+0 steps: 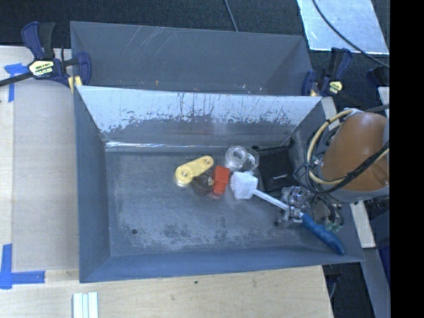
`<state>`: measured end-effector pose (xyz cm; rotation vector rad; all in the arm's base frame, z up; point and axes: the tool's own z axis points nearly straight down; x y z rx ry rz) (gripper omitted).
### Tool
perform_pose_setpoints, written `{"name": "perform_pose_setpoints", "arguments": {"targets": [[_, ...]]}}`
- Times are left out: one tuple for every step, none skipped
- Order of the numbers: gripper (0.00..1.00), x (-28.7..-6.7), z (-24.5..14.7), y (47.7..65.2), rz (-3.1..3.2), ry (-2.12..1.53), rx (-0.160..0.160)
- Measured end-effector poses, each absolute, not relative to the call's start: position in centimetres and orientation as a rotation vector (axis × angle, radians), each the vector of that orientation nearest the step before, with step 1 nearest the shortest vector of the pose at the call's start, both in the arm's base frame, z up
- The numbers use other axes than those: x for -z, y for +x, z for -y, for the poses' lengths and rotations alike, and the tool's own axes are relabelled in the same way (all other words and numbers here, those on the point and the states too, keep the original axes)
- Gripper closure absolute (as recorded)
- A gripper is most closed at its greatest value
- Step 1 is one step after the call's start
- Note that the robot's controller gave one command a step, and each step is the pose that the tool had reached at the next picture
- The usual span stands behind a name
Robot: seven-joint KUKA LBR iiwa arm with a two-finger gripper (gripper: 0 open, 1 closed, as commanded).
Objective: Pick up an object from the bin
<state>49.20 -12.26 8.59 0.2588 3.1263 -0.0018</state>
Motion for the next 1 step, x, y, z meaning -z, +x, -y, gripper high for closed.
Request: {"name": "perform_pose_setpoints", "arguments": {"targets": [[1.0, -11.46, 12.32, 49.39, -3.119, 0.257, 0.003]]}}
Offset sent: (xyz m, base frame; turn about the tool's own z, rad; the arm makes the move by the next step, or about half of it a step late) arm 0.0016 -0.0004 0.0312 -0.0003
